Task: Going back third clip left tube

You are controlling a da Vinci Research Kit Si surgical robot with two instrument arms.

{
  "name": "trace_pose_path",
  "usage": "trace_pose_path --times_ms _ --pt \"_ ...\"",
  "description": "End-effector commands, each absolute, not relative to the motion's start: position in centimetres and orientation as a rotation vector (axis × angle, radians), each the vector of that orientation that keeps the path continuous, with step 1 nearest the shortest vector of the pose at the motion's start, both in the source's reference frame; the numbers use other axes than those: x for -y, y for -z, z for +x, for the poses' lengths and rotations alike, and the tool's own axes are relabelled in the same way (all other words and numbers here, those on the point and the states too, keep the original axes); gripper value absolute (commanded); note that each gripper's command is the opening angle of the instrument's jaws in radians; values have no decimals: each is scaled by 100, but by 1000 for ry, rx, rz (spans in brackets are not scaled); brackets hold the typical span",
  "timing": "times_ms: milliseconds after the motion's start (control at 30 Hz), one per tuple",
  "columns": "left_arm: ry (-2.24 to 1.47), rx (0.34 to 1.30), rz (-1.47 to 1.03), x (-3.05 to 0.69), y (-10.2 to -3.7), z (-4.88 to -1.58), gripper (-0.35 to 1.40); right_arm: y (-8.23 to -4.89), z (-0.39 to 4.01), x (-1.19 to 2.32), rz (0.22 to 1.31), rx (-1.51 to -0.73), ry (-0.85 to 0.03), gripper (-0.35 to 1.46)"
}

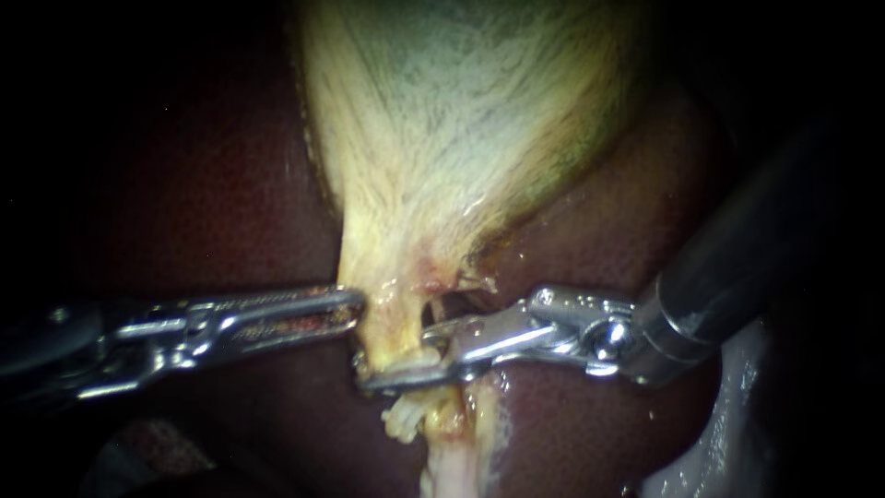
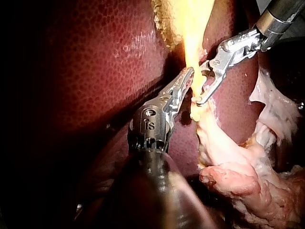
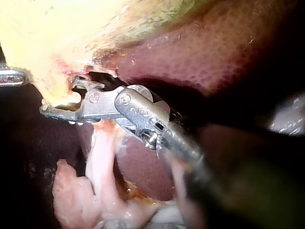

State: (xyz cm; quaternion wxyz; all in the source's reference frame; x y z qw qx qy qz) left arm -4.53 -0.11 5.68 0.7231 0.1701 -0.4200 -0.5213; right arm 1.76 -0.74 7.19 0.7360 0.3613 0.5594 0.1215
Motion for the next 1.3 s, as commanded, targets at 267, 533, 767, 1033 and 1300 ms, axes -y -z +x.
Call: trace_pose_path --times_ms 267,533,767,1033,1300 --pt "1151 928 375 11 -568 -453 -35 -723 175 70 698 -1266 -194 54" --pt "1151 928 376 12 -568 -452 -35 -724 160 71 700 -1266 -189 56" --pt "1151 931 376 12 -566 -451 -35 -719 112 76 680 -1266 -201 56" --pt "1151 931 376 12 -566 -451 -35 -707 54 68 636 -1283 -163 54" --pt "1151 931 376 11 -567 -451 -35 -683 33 48 517 -1300 -128 58"
